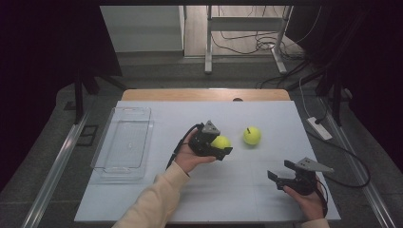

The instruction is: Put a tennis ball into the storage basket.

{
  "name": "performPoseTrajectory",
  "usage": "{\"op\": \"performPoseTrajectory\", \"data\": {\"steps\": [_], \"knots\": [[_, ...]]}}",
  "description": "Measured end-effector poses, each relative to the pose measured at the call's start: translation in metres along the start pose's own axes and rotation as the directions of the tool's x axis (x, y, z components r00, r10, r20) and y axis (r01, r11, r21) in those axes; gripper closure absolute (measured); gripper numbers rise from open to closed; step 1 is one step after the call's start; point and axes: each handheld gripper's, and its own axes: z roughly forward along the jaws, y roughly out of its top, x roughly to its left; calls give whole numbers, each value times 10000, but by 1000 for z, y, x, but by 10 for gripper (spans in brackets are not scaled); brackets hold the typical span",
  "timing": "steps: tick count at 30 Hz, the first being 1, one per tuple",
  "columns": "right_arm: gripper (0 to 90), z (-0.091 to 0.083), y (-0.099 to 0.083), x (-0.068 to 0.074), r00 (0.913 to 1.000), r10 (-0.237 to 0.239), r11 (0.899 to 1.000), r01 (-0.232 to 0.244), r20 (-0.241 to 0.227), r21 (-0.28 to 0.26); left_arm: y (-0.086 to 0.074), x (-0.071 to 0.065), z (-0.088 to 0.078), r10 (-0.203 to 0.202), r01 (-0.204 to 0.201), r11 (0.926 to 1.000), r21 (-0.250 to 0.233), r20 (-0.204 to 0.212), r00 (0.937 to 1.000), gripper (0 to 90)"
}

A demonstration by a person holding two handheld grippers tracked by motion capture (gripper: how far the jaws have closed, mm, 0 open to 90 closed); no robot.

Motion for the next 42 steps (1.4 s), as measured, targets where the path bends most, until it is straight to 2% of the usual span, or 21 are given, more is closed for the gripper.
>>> {"op": "performPoseTrajectory", "data": {"steps": [21, 42], "knots": [[121, 0, 0, 1, 9999, -56, 10000, 56, 111, 0, -9, 8, -21, -185, 176, 9988, -459, -182, 9997, 280], [122, 1, 2, 4, 9998, -112, 9999, 111, 167, 41, -24, 14, -41, -158, 132, 9970, -765, -342, 9993, 280]]}}
